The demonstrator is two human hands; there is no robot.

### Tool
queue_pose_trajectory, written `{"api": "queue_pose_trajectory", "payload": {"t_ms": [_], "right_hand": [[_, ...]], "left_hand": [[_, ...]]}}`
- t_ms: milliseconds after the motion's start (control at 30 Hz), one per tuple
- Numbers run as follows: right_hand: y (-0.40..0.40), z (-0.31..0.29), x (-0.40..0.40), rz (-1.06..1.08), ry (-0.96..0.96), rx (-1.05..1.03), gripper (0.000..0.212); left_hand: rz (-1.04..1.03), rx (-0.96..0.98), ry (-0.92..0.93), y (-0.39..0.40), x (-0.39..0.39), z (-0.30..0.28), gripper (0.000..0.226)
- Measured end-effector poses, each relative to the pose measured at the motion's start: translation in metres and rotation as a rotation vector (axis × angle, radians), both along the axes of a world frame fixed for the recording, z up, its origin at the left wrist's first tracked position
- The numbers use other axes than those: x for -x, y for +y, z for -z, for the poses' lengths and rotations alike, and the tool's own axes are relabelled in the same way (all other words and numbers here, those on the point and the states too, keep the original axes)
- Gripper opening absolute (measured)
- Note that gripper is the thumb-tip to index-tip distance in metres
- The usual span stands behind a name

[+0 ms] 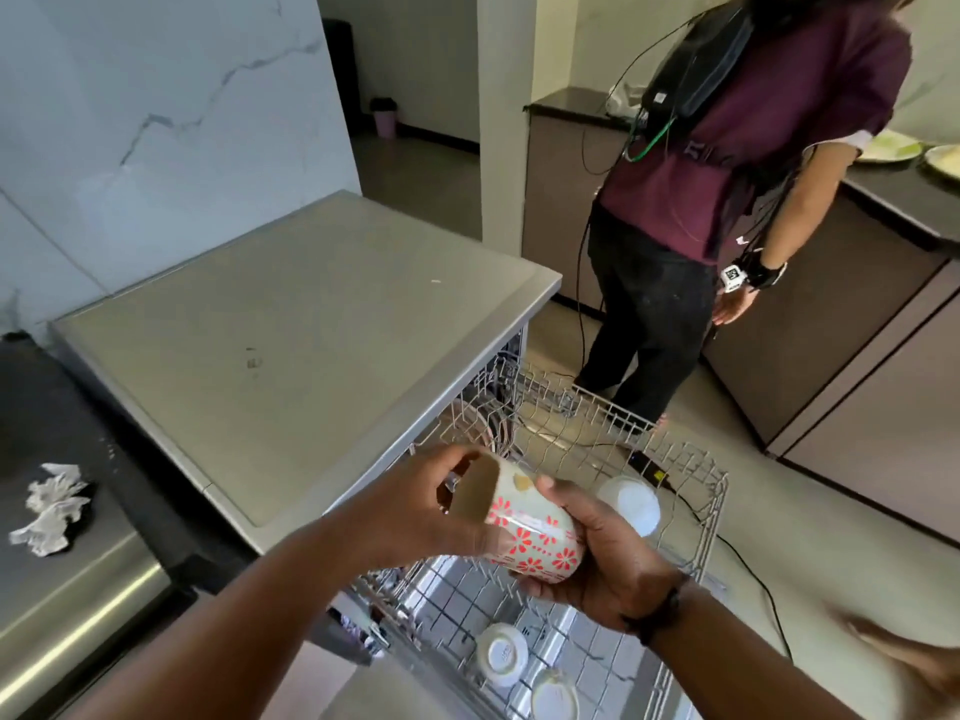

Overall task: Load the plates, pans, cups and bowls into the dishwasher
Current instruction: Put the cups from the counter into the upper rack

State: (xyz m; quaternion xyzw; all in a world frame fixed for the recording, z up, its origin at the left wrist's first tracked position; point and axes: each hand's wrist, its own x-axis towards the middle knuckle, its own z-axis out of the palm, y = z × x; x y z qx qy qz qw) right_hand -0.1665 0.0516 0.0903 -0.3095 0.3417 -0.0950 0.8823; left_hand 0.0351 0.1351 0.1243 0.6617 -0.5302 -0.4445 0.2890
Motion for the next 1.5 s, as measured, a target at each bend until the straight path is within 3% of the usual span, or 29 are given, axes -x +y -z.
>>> {"api": "queue_pose_trajectory", "payload": {"t_ms": [133,200,300,433,567,667,867,1333,1500], "right_hand": [[-0.017,-0.002,-0.014,-0.196,0.215,0.199,0.045],[-0.024,-0.002,-0.025,-0.306,0.346,0.339,0.045],[-0.024,0.009,-0.050,-0.416,0.497,0.568,0.047],[-0.010,0.046,-0.091,-0.448,0.649,0.974,0.068],[-0.003,0.089,-0.114,-0.630,0.880,1.238,0.084],[0.005,0.122,-0.121,-0.767,0.967,1.299,0.081],[0.031,0.179,-0.136,-0.941,0.989,1.273,0.079],[0.042,0.233,-0.131,-1.117,0.990,1.304,0.078],[0.031,0.234,-0.123,-1.126,0.903,1.191,0.088]], "left_hand": [[0.012,-0.062,0.035,0.013,-0.019,0.042,0.078],[0.056,-0.087,-0.042,0.019,-0.027,0.062,0.073],[0.092,-0.077,-0.229,0.022,-0.033,0.089,0.078],[0.077,-0.008,-0.452,0.016,-0.043,0.128,0.078],[0.178,-0.149,-0.839,0.024,-0.043,0.162,0.086],[0.261,-0.208,-0.949,0.048,-0.041,0.177,0.098],[0.335,-0.326,-0.964,0.108,-0.060,0.205,0.104],[0.264,-0.191,-0.833,0.111,-0.095,0.250,0.088],[0.232,-0.094,-0.730,0.112,-0.105,0.245,0.081]]}}
